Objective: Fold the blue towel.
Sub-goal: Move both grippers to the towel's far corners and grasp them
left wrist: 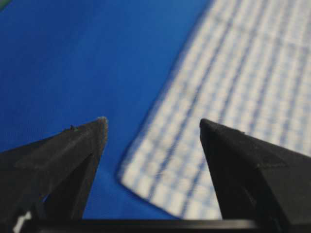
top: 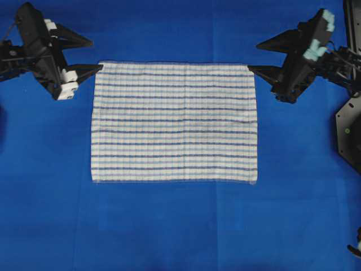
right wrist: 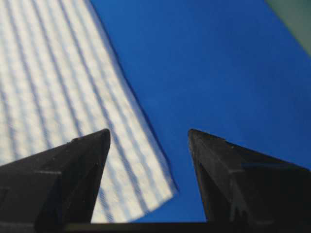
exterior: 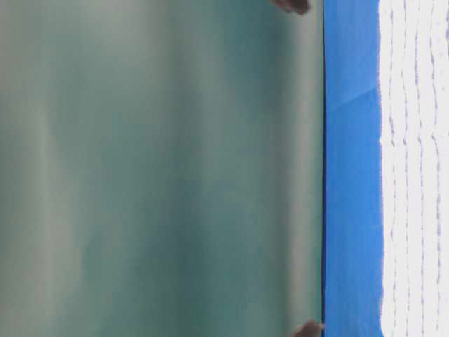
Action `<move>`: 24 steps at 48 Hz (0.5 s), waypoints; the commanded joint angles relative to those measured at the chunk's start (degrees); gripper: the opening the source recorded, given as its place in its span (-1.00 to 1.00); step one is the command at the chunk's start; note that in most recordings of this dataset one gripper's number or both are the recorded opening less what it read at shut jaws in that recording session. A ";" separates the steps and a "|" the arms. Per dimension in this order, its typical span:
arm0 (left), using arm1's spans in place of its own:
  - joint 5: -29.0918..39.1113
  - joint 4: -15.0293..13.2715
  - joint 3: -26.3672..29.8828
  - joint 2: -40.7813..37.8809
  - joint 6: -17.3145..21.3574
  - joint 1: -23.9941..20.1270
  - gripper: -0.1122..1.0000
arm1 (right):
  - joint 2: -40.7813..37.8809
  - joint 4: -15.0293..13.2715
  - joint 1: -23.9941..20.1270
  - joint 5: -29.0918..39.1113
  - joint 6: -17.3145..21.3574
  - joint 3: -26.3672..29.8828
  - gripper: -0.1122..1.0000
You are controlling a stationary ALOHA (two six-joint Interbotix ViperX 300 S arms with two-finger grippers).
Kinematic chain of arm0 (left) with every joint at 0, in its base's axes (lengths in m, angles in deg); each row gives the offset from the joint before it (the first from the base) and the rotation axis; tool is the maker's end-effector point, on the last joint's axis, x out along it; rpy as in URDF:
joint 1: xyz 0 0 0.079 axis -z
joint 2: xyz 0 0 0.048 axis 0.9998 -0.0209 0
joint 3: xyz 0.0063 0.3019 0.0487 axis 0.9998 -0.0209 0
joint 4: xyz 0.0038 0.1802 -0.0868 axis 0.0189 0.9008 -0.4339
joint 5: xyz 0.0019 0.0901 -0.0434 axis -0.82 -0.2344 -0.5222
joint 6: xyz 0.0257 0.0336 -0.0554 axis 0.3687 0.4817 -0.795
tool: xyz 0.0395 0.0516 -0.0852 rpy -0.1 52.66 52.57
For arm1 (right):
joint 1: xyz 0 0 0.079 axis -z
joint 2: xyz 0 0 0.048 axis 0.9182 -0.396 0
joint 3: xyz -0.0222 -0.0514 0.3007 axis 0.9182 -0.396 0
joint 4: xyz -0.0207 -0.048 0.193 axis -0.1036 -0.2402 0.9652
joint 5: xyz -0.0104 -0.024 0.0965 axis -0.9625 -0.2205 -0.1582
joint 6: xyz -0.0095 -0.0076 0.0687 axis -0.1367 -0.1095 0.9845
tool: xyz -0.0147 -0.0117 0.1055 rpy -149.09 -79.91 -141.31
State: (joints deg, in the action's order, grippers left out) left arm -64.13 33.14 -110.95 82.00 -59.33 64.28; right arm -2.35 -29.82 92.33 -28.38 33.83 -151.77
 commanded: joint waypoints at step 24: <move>-4.13 -0.18 5.54 -18.02 -0.18 -3.78 0.41 | -18.72 1.41 2.20 -9.76 0.00 2.11 0.43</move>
State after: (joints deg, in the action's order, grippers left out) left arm -67.47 33.05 -106.20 64.95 -59.41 61.03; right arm -20.80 -28.68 94.80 -37.25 33.83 -150.54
